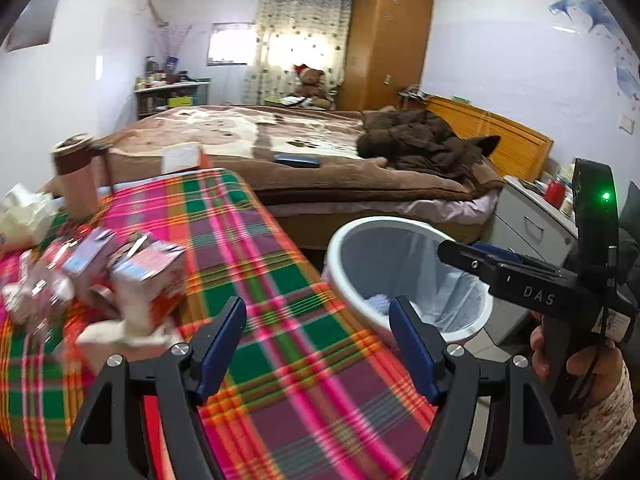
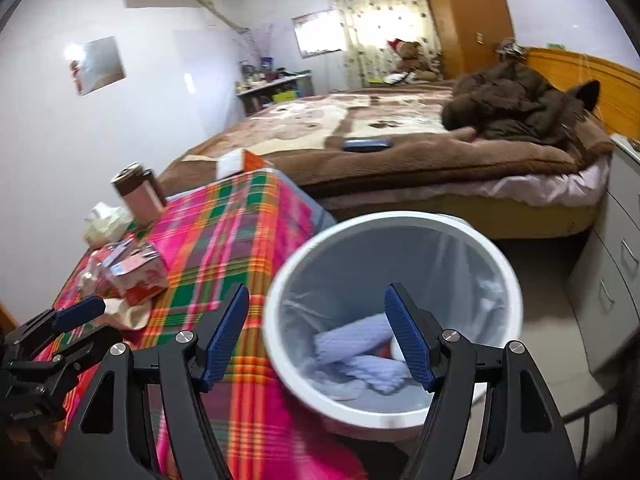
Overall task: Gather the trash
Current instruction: 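Move the left tool to the red medicine box while the right tool reaches a juice carton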
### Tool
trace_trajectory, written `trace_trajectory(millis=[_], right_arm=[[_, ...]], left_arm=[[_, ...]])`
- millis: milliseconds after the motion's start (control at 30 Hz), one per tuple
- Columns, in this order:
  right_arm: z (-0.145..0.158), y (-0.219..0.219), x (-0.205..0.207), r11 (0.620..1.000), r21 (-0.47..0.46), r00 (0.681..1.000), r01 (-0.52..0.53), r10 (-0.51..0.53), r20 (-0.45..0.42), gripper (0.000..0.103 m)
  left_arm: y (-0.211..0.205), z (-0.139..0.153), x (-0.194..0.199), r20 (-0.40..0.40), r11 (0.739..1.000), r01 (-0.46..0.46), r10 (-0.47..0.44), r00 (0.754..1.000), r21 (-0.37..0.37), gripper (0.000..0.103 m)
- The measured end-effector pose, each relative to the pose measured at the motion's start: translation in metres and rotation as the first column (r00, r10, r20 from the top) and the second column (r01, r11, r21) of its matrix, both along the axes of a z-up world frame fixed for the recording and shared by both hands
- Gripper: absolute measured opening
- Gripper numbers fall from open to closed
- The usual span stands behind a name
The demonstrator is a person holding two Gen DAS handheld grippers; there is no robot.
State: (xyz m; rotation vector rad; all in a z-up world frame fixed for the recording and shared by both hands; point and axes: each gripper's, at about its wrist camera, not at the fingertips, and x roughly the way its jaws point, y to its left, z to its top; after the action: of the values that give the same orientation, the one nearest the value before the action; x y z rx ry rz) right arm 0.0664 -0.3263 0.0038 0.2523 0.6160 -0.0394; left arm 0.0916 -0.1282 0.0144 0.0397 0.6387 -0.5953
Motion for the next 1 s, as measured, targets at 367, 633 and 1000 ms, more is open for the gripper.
trace_trajectory(millis=[367, 633, 1000], right_arm=[[-0.002, 0.046, 0.011, 0.993, 0.011, 0.993, -0.12, 0.12, 0.012, 0.072], [-0.003, 0.082, 0.018, 0.979, 0.004, 0.979, -0.205, 0.205, 0.005, 0.072], [-0.005, 0.119, 0.041, 0.959, 0.026, 0.959, -0.283, 0.283, -0.028, 0.072]], left_arm=[[0.059, -0.01, -0.022, 0.027, 0.99, -0.138, 0.137, 0.99, 0.041, 0.081], [0.088, -0.023, -0.026, 0.003, 0.976, -0.209, 0.21, 0.978, 0.066, 0.084], [0.1, -0.055, -0.018, -0.111, 0.978, -0.194, 0.202, 0.973, 0.077, 0.087]])
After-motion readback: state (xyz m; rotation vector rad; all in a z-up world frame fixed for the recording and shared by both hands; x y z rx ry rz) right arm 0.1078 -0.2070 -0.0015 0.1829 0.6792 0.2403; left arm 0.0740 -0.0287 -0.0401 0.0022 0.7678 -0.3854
